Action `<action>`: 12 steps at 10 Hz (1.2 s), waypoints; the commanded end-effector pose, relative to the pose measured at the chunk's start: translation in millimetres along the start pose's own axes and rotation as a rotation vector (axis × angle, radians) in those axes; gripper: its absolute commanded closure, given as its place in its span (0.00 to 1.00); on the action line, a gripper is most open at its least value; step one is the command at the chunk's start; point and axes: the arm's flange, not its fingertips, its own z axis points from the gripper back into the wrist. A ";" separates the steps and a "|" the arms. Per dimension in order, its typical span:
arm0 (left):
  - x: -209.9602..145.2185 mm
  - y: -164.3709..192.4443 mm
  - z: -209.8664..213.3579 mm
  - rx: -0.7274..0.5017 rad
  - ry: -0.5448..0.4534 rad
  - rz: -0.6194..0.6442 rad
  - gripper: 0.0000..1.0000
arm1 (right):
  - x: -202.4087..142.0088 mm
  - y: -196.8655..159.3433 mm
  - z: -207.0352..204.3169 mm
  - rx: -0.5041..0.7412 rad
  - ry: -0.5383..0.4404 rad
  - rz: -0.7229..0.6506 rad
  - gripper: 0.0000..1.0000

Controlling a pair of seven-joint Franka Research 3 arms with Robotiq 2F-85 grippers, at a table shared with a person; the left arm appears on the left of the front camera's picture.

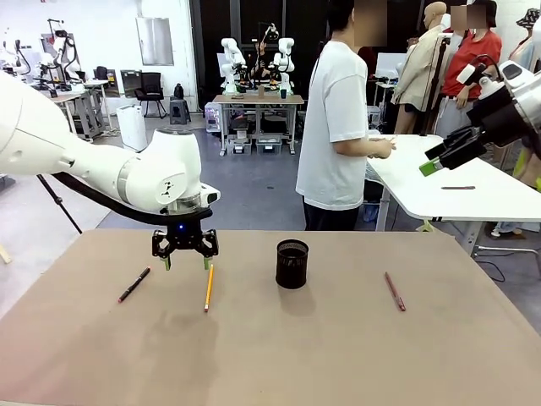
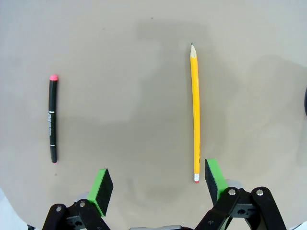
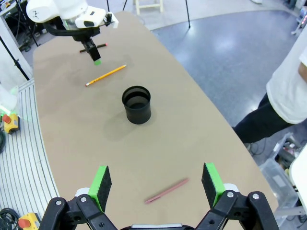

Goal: Place the pens into the pen holder.
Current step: Pick up a writing instrument from the table and place it into the Pen holder.

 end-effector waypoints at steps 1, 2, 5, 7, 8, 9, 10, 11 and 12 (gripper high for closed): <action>5.6 -7.4 -13.6 0.001 0.005 -0.003 0.00 | 2.9 -0.8 1.1 -0.005 -0.003 0.002 0.00; 24.3 -15.1 -28.8 -0.019 0.000 -0.002 0.00 | 2.9 -0.8 1.1 -0.005 -0.003 0.002 0.00; 32.6 -19.1 -40.8 -0.049 0.042 0.012 0.00 | 2.9 -0.8 1.1 -0.005 -0.003 0.002 0.00; 43.3 -25.5 -47.8 -0.065 0.043 0.009 0.00 | 2.9 -0.8 1.1 -0.005 -0.003 0.002 0.00; 46.3 -23.4 -47.5 -0.060 0.058 -0.007 0.00 | 2.9 -0.8 1.1 -0.005 -0.003 0.002 0.00; 44.2 -26.7 -49.9 -0.056 0.073 0.000 0.00 | 2.9 -0.8 1.1 -0.005 -0.003 0.002 0.00; 51.9 -32.8 -56.7 -0.058 0.064 0.010 0.00 | 2.9 -0.8 1.1 -0.005 -0.003 0.002 0.00; 53.9 -32.2 -57.7 -0.043 0.072 0.007 0.00 | 2.9 -0.8 1.1 -0.005 -0.003 0.002 0.00; 55.4 -32.8 -58.5 -0.044 0.079 0.005 0.00 | 2.9 -0.8 1.1 -0.005 -0.003 0.002 0.00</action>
